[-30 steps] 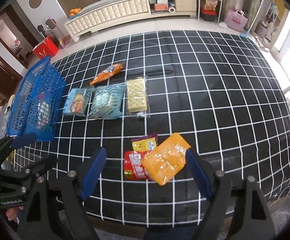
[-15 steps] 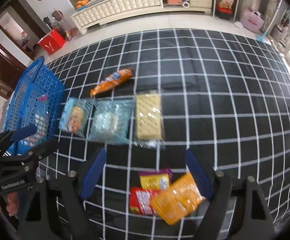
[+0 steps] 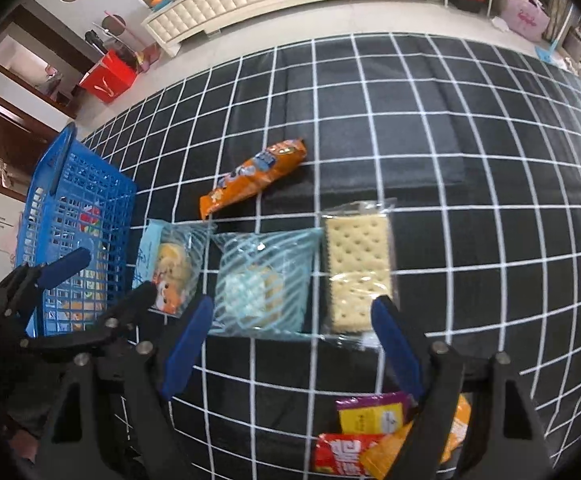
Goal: Organize snacks
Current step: 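Move the left tool toward the blue cartoon pouch while the right tool moves toward the remaining snacks, then grasp the blue cartoon pouch with the left tool while the right tool grasps the striped pouch, then carry both pouches over the basket and open both tools to drop them, then move both tools back toward the red and orange packs on the mat, then grasp the orange sauce packet with the right tool while the left tool grasps the red spicy pouch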
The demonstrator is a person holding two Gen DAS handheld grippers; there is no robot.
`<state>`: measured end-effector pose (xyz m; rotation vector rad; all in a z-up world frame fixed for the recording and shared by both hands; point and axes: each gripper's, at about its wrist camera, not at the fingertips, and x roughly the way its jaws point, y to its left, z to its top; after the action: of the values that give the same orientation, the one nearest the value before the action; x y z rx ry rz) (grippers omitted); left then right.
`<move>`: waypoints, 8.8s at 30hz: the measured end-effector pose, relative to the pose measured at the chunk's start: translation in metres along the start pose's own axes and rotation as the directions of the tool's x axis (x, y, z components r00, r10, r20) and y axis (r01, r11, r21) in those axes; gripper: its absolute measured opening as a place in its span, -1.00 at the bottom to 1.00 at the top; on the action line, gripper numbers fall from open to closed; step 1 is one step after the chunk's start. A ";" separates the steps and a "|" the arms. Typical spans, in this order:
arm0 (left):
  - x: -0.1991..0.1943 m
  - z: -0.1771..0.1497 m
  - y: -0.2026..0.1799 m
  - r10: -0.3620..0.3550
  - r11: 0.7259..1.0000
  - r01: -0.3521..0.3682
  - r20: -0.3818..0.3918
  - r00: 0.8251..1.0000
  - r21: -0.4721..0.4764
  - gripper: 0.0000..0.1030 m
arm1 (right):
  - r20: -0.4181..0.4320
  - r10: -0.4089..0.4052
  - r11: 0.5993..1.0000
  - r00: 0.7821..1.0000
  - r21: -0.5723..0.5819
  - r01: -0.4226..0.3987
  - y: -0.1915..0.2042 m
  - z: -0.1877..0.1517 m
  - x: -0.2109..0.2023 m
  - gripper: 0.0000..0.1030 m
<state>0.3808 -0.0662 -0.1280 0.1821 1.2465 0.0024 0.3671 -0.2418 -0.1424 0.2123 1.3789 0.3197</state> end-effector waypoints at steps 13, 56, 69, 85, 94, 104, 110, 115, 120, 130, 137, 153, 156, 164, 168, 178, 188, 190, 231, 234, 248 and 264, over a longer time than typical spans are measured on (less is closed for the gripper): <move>0.027 0.011 -0.019 -0.094 0.994 0.097 -0.054 0.994 0.042 0.29 | 0.004 -0.035 0.999 0.999 -0.007 0.035 -0.007 0.003 0.005 0.65; 0.069 -0.009 -0.009 -0.064 0.997 0.067 -0.091 0.994 0.031 0.19 | -0.086 -0.134 0.981 0.987 -0.154 0.120 0.039 0.009 0.076 0.23; 0.029 -0.046 -0.025 -0.157 0.987 0.157 -0.011 0.988 0.044 0.18 | 0.031 -0.118 0.990 0.992 -0.077 0.120 0.040 -0.023 0.003 0.14; -0.107 -0.076 0.041 -0.149 0.989 0.149 0.203 0.968 0.015 0.18 | 0.212 -0.084 0.981 0.974 -0.155 0.119 0.118 -0.052 -0.112 0.14; -0.130 -0.099 0.114 -0.112 0.990 0.129 0.250 0.962 -0.049 0.19 | 0.215 -0.042 0.968 0.976 -0.233 0.093 0.182 -0.044 -0.099 0.14; -0.132 -0.106 0.179 -0.107 0.984 0.137 0.234 0.966 -0.117 0.19 | 0.169 -0.004 0.954 0.986 -0.296 0.055 0.233 -0.029 -0.065 0.14; -0.112 -0.106 0.205 -0.106 0.981 0.135 0.197 0.975 -0.140 0.19 | 0.113 0.007 0.952 0.994 -0.305 0.028 0.246 -0.019 -0.034 0.14; -0.092 -0.108 0.209 -0.124 0.982 0.144 0.164 0.979 -0.120 0.19 | 0.073 0.006 0.952 0.997 -0.305 0.016 0.253 -0.017 -0.016 0.15; -0.073 -0.109 0.213 -0.141 0.977 0.155 0.106 0.984 -0.143 0.21 | 0.088 -0.005 0.944 0.996 -0.328 0.033 0.259 -0.023 -0.013 0.16; -0.068 -0.116 0.212 -0.150 0.975 0.165 0.104 0.983 -0.148 0.27 | 0.060 -0.016 0.951 0.998 -0.308 0.034 0.259 -0.025 -0.009 0.16; -0.076 -0.121 0.223 -0.166 0.966 0.189 0.135 0.977 -0.176 0.38 | 0.058 -0.031 0.948 0.998 -0.316 0.048 0.269 -0.029 -0.007 0.17; -0.083 -0.141 0.248 -0.147 0.955 0.180 0.150 0.978 -0.236 0.38 | 0.070 -0.082 0.936 0.994 -0.339 0.101 0.285 -0.045 -0.008 0.53; -0.088 -0.144 0.248 -0.144 0.953 0.179 0.154 0.977 -0.246 0.38 | 0.088 -0.076 0.939 0.993 -0.329 0.101 0.279 -0.050 -0.023 0.53; -0.112 -0.153 0.229 -0.135 0.962 0.172 0.176 0.975 -0.212 0.38 | 0.138 -0.077 0.952 0.987 -0.283 0.114 0.248 -0.066 -0.063 0.54; -0.126 -0.154 0.214 -0.135 0.967 0.172 0.195 0.971 -0.186 0.38 | 0.158 -0.081 0.959 0.984 -0.256 0.120 0.227 -0.077 -0.083 0.54; -0.151 -0.146 0.159 -0.169 0.974 0.197 0.223 0.960 -0.111 0.38 | 0.196 -0.092 0.975 0.976 -0.180 0.128 0.168 -0.097 -0.121 0.55; -0.148 -0.134 0.093 -0.198 0.977 0.209 0.191 0.961 -0.041 0.38 | 0.173 -0.109 0.989 0.979 -0.080 0.125 0.088 -0.110 -0.124 0.55; -0.144 -0.131 0.079 -0.196 0.979 0.203 0.177 0.965 -0.025 0.38 | 0.165 -0.111 0.991 0.980 -0.051 0.121 0.069 -0.114 -0.123 0.55; -0.014 -0.095 -0.063 -0.246 0.956 0.246 -0.019 0.969 0.159 0.38 | -0.096 -0.109 0.907 0.989 0.397 0.139 -0.102 -0.113 0.003 0.50; -0.008 -0.100 -0.058 -0.250 0.956 0.251 -0.030 0.968 0.154 0.38 | -0.115 -0.167 0.907 0.979 0.371 0.199 -0.099 -0.113 0.002 0.32; -0.019 -0.112 -0.050 -0.284 0.949 0.284 -0.025 0.959 0.134 0.38 | -0.051 -0.056 0.916 0.997 0.394 0.072 -0.118 -0.132 -0.016 -0.98; -0.030 -0.113 -0.050 -0.273 0.951 0.273 -0.025 0.962 0.142 0.38 | -0.100 -0.106 0.940 0.989 0.315 0.133 -0.097 -0.141 -0.031 0.32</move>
<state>0.2598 -0.1036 -0.1416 0.1331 1.2693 -0.3280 0.2332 -0.3486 -0.1710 0.3864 1.5145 -0.0006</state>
